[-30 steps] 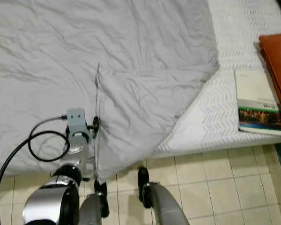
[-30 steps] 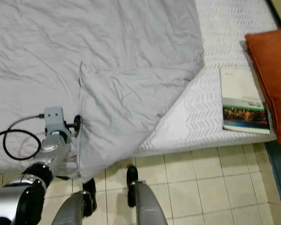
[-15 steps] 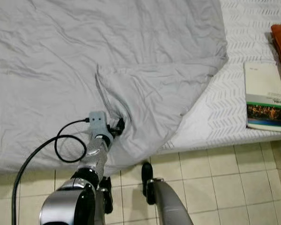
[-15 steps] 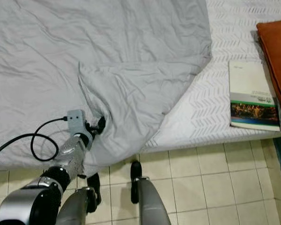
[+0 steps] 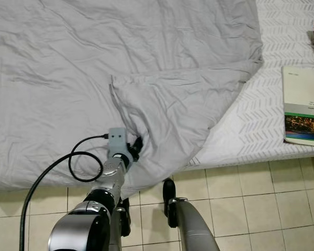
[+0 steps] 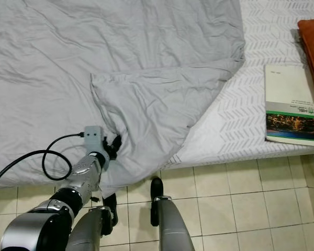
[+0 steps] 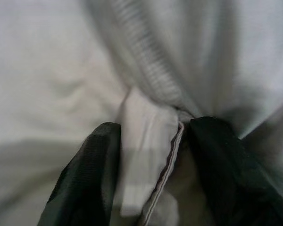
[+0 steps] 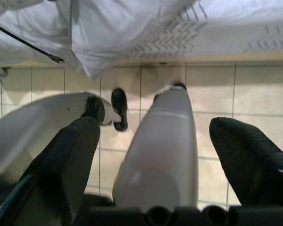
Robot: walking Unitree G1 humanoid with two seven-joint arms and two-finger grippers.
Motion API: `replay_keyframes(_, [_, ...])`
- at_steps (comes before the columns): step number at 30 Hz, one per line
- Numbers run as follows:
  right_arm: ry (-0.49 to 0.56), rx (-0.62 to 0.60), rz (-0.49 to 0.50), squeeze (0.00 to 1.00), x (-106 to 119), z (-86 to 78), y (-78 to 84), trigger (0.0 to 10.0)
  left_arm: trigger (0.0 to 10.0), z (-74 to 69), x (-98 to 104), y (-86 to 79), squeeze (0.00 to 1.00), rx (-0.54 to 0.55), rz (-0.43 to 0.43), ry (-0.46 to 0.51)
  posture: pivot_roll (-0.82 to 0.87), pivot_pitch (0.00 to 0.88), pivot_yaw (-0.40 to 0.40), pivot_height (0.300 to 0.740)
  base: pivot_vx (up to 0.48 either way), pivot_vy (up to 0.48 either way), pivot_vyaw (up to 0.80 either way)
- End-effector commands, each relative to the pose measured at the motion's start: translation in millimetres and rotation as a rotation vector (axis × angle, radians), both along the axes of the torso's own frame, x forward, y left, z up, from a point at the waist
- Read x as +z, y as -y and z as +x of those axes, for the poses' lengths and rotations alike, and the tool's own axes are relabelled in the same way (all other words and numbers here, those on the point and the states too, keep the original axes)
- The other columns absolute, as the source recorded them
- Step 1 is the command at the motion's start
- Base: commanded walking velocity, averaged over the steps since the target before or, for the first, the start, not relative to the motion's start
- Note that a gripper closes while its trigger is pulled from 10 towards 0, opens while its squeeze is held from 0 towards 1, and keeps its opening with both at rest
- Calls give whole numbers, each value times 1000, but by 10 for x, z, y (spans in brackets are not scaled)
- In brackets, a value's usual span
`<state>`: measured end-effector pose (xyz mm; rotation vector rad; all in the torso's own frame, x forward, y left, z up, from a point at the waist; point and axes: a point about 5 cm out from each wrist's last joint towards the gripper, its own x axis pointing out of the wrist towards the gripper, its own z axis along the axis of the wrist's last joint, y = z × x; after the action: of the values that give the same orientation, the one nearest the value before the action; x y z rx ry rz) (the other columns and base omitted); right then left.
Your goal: Clean up the room
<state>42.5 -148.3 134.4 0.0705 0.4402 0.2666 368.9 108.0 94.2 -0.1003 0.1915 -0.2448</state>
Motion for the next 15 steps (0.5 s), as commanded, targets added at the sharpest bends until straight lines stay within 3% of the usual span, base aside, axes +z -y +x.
replay_keyframes(1, [-65,-5,-6,0,-112,-59,-8,10000,0,-145,-175,208,0,-132,57,-19,-345,713,-40,740,0,0,0])
replay_keyframes(3, [-61,-6,-3,0,-151,-34,-24,10000,0,-172,-166,274,0,-190,98,22,-330,705,-25,740,0,0,0])
replay_keyframes(6, [-45,-11,-2,0,-233,36,-43,10000,0,-318,-196,510,0,-402,251,133,-303,681,0,740,0,0,0])
replay_keyframes(7, [-45,-11,-2,0,-233,36,-43,10000,0,-318,-196,510,0,-402,251,133,-303,681,0,740,0,0,0])
replay_keyframes(8, [-23,-15,0,0,-260,98,-54,10000,0,-404,-220,611,0,-499,281,169,-284,648,23,740,0,0,0])
replay_keyframes(11, [-5,-15,-2,0,-294,156,-63,10000,0,-466,-250,670,0,-565,330,193,-277,632,34,740,0,0,0])
replay_keyframes(12, [15,-23,-7,0,-345,235,-60,10000,0,-550,-313,749,0,-657,416,213,-261,603,53,740,0,0,0])
replay_keyframes(15, [31,-30,-10,0,-391,309,-63,10000,0,-603,-368,796,0,-711,483,218,-256,590,65,740,0,0,0])
